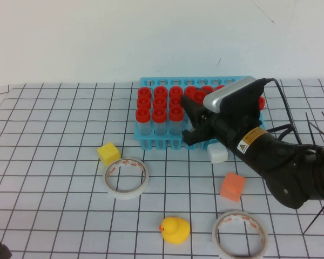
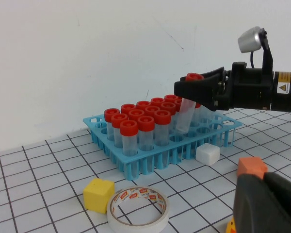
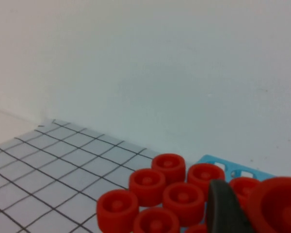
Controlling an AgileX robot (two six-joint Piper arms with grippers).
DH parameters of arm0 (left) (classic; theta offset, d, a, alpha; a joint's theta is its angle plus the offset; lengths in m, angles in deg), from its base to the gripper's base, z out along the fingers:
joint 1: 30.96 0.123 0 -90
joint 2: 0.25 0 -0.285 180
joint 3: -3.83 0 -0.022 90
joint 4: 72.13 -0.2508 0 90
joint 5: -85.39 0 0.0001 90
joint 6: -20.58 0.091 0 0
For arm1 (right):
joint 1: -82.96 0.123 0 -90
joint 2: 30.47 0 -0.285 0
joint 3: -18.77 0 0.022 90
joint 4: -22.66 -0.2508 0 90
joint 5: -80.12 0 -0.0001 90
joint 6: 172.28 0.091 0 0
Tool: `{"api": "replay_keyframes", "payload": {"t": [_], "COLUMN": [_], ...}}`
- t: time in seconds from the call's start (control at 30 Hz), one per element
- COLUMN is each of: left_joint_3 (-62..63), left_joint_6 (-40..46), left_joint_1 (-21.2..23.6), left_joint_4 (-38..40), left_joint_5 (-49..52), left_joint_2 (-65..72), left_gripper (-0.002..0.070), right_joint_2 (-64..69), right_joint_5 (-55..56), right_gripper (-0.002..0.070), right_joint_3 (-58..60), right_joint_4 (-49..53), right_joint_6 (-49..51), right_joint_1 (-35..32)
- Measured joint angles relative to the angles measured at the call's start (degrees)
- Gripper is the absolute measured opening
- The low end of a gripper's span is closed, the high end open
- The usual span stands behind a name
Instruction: Place the test tubes
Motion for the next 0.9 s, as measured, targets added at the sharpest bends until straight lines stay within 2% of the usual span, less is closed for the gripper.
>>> {"api": "replay_keyframes", "payload": {"t": [0.23,0.47,0.9], "left_joint_3": [0.00,0.00,0.00], "left_joint_6": [0.00,0.00,0.00], "left_joint_1": [0.00,0.00,0.00], "left_joint_4": [0.00,0.00,0.00], "left_joint_5": [0.00,0.00,0.00], "left_joint_2": [0.00,0.00,0.00], "left_gripper": [-0.0001,-0.0001,-0.0001], "right_joint_2": [0.13,0.13,2.32], "right_joint_5": [-1.25,-12.24,-9.62], "right_gripper": [0.0268,0.0268,0.0268], "right_joint_3": [-0.32,-4.56,-5.24], "right_joint_4": [-4.37,-4.99,-4.86], "right_joint_6": [-1.32,-1.32,-1.32], "right_joint_1": [0.00,0.00,0.00]}}
